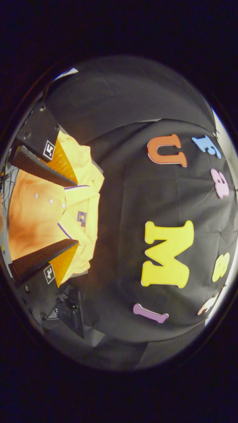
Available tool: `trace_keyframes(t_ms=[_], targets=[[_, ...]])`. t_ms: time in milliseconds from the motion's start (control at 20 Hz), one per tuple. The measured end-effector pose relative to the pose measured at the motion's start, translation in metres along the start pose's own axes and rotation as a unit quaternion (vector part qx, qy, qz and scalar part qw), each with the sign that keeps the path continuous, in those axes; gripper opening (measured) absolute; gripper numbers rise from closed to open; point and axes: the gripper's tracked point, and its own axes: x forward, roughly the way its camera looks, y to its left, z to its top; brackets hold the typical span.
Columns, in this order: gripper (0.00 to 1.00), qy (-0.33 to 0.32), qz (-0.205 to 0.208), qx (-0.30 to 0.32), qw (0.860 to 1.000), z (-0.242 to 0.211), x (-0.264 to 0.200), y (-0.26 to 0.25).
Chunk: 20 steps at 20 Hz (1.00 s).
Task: Put the clothes into the washing machine and then close the washing machine lid.
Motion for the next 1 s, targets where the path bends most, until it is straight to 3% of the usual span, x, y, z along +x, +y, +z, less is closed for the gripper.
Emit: trace_keyframes(t_ms=[300,650,1000], targets=[[1.0,0.083,-0.025,-0.005,0.996,-0.057,0.037,0.0],[0.99,0.1,-0.036,0.035,0.994,-0.057,0.041,0.005],[0.99,0.095,-0.031,0.025,0.995,-0.058,0.042,0.004]])
